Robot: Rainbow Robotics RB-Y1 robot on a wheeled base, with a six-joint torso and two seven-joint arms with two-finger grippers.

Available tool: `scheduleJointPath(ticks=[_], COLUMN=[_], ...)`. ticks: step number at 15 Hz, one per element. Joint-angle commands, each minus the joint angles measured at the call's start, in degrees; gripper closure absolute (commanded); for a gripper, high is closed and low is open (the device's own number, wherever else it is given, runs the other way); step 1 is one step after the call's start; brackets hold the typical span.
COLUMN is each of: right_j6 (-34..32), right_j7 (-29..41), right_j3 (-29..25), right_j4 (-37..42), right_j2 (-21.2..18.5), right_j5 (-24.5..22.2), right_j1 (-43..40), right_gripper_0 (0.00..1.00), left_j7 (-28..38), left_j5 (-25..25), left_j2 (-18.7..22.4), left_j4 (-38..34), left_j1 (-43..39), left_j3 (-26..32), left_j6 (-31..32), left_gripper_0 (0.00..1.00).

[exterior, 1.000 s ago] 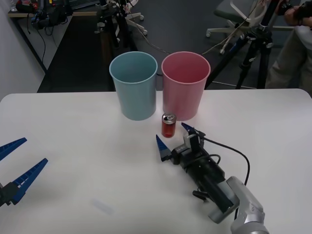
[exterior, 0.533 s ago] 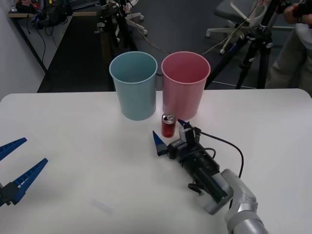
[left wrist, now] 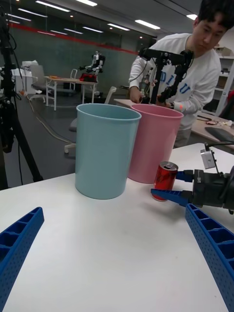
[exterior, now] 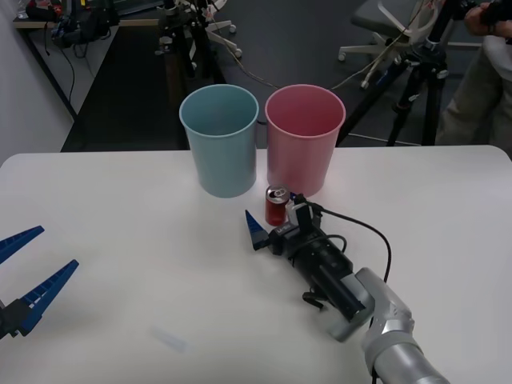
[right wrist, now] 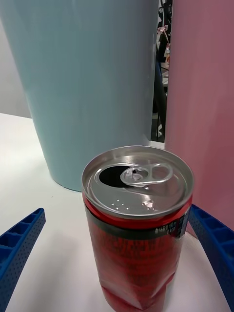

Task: Grasp the object on the table and drop it into the matching bin: aluminum can to the light blue bin, PET bottle to the pink bin.

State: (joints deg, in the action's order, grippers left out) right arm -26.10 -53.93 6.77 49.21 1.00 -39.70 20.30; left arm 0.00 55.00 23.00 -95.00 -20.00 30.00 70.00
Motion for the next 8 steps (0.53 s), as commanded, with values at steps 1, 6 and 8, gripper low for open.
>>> scheduleJointPath(ticks=[1,6,8], right_j6=[0.00,-0.18,-0.44], right_j7=[-0.21,-0.56,-0.74], right_j3=[0.00,0.00,0.00], right_j4=[0.01,0.10,0.10], right_j2=[0.00,0.00,0.00], right_j5=[-0.12,-0.20,-0.20], right_j1=[0.01,0.10,0.10], right_gripper_0=[0.00,1.00,1.00], left_j7=[0.00,0.00,0.00], left_j5=[0.00,0.00,0.00], left_j2=[0.00,0.00,0.00], left_j4=[0.00,0.00,0.00], left_j1=[0.00,0.00,0.00], left_j3=[0.00,0.00,0.00], left_j6=[0.00,0.00,0.00], left_gripper_0=[0.00,0.00,0.00])
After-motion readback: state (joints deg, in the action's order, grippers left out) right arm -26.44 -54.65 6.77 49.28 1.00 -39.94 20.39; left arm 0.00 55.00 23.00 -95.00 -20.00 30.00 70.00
